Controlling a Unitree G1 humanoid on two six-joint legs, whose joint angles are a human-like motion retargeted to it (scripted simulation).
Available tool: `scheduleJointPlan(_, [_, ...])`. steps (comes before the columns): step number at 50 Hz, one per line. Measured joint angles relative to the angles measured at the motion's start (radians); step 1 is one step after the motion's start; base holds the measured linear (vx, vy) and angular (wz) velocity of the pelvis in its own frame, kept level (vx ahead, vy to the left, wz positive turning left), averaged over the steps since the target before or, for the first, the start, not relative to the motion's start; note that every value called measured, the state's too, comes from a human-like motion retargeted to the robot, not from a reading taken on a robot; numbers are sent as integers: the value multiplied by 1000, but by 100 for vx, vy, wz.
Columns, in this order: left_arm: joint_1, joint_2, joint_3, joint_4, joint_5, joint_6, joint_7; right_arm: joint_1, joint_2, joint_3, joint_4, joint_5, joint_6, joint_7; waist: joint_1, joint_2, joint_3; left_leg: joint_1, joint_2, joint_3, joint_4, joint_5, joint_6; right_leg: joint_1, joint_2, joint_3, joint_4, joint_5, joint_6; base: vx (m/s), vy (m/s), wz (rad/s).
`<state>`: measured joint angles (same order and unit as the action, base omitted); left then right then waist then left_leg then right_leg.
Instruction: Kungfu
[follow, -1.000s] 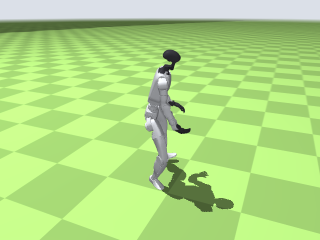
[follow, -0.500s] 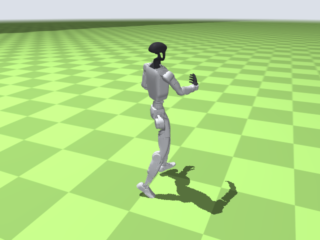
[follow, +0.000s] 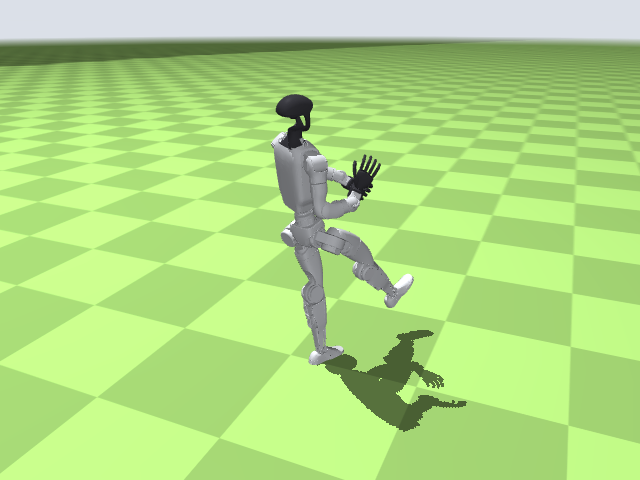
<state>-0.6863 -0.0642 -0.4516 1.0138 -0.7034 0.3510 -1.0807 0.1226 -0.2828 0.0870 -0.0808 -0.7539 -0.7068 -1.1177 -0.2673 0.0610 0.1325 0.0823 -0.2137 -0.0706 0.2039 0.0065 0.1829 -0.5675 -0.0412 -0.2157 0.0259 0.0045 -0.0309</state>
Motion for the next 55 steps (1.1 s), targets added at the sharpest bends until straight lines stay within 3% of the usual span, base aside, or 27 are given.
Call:
scheduleJointPlan(6, [60,3,-17,-9,16,19,9,42,-28,51,44,10,-16,-18,12,10,-16,-16,2,9,1,37,-27,59,-20,57,117,7,6,0,1,-28])
scheduleJointPlan(10, [144,20,30,-87,-41,11,94,-52,-50,105,103,39,-21,10,143,7,-92,-90,4,11,14,33,-68,161,-33,108,218,-30,60,0,-7,-83])
scheduleJointPlan(13, [248,44,115,-230,-85,-39,242,-207,-50,188,187,102,-92,52,288,-27,-158,-185,16,10,49,7,-114,247,-53,134,312,-64,89,-7,-19,-120])
scheduleJointPlan(18, [400,75,329,-593,-60,-327,550,-614,-38,350,401,296,-370,217,545,-116,-170,-341,67,14,157,-73,-183,453,-115,162,370,-89,82,-30,-32,-91])
scheduleJointPlan(22, [359,94,398,-907,-85,-685,817,-1037,-108,469,412,456,-531,469,708,-171,-102,-509,116,-66,349,-150,-229,657,-182,56,296,13,53,-56,-65,39])
scheduleJointPlan(23, [335,107,386,-995,-76,-778,874,-1153,-153,498,367,485,-542,509,757,-200,-79,-567,115,-78,417,-168,-237,700,-194,52,267,84,79,-46,-85,50])
scheduleJointPlan(25, [268,128,362,-1168,1,-941,970,-1391,-273,546,233,537,-549,550,842,-273,-44,-701,108,-77,549,-210,-231,768,-194,47,184,170,270,-32,-90,31])
scheduleJointPlan(27, [171,161,334,-1312,135,-1047,1070,-1578,-377,544,89,551,-546,561,921,-299,-57,-818,208,-127,656,-263,-266,772,-86,-23,118,9,293,-15,-85,1])
scheduleJointPlan(30, [65,198,296,-1459,357,-1135,1227,-1701,-438,500,-55,491,-548,556,979,-352,-87,-915,209,-146,748,-333,-247,757,-100,-149,121,-204,293,0,-17,31])
scheduleJointPlan(32, [22,227,307,-1500,482,-1157,1376,-1721,-419,458,-101,405,-518,525,929,-350,-82,-921,194,-146,749,-325,-246,740,-107,-143,175,-304,285,-32,12,77])
scheduleJointPlan(35, [12,268,315,-1513,539,-1179,1521,-1710,-363,441,-100,303,-480,444,837,-322,-93,-933,218,-145,745,-311,-263,736,-82,-157,201,-374,263,-40,13,43])
scheduleJointPlan(41, [46,252,292,-1471,446,-1090,1541,-1602,-324,436,-8,227,-466,356,811,-278,-102,-850,292,-120,628,-279,-307,736,-78,-136,224,-406,211,-29,10,-31])
scheduleJointPlan(46, [55,233,314,-1424,322,-962,1596,-1481,-237,398,100,249,-412,406,769,-223,-120,-748,376,-60,516,-260,-329,710,-87,-83,249,-385,171,-42,14,-92])
scheduleJointPlan(50, [91,246,387,-1343,223,-901,1563,-1374,-152,365,186,307,-309,445,704,-169,-140,-644,454,9,401,-233,-352,648,-112,-87,327,-346,150,-57,13,-124])
scheduleJointPlan(55, [182,299,530,-1207,167,-878,1516,-1233,-105,341,200,421,-285,407,612,-115,-156,-513,568,161,251,-185,-384,526,-157,-199,475,-313,105,-71,2,-151])
